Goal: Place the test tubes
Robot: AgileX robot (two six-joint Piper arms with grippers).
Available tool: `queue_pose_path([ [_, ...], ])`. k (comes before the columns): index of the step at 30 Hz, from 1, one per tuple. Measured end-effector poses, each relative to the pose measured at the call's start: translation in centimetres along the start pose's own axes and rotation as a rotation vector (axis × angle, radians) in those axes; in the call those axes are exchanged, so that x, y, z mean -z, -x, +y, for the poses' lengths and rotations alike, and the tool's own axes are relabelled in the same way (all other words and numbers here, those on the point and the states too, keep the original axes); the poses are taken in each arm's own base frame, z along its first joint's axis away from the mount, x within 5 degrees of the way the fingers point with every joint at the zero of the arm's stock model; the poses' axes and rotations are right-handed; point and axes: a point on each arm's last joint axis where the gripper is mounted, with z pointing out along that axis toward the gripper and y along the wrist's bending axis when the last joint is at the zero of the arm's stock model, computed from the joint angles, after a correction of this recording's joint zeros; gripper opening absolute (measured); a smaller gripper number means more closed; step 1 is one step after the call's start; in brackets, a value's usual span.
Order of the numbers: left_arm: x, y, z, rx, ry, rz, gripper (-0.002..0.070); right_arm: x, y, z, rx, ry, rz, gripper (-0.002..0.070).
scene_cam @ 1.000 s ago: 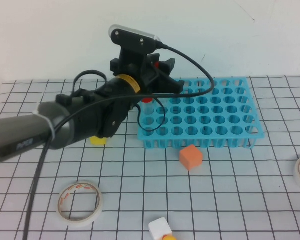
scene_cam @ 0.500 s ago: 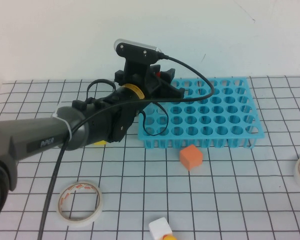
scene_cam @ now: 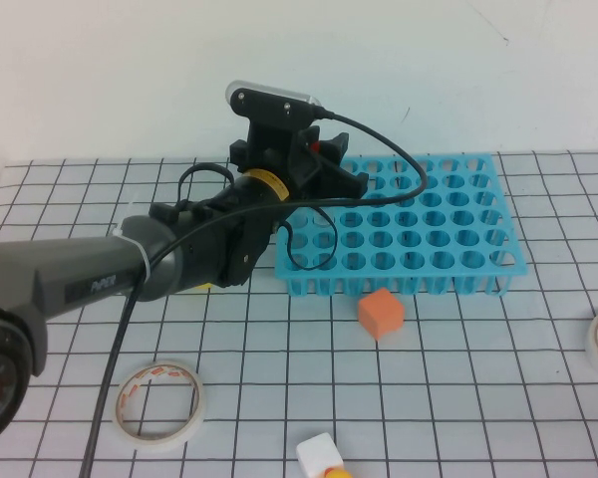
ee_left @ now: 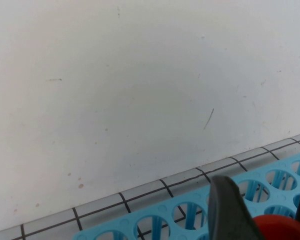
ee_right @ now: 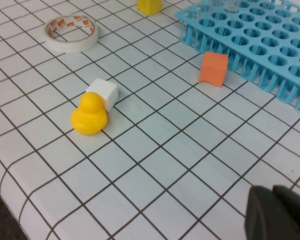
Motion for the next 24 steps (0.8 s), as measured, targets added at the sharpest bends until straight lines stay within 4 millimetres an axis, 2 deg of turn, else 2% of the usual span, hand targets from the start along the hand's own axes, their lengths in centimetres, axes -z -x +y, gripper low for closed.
queue_pose_path([
  [7, 0.0, 0.0, 0.0, 0.002, 0.001, -0.002, 0.0253, 0.0, 0.0, 0.0, 0.000, 0.001, -0.001, -0.0001],
  [22, -0.5, -1.8, 0.1, -0.042, -0.010, 0.049, 0.0253, 0.0, 0.0, 0.0, 0.000, 0.001, -0.001, -0.0001],
  [24, -0.5, -1.8, 0.0, -0.064, -0.020, 0.051, 0.0272, 0.0, 0.0, 0.0, 0.000, 0.001, -0.001, -0.0001],
])
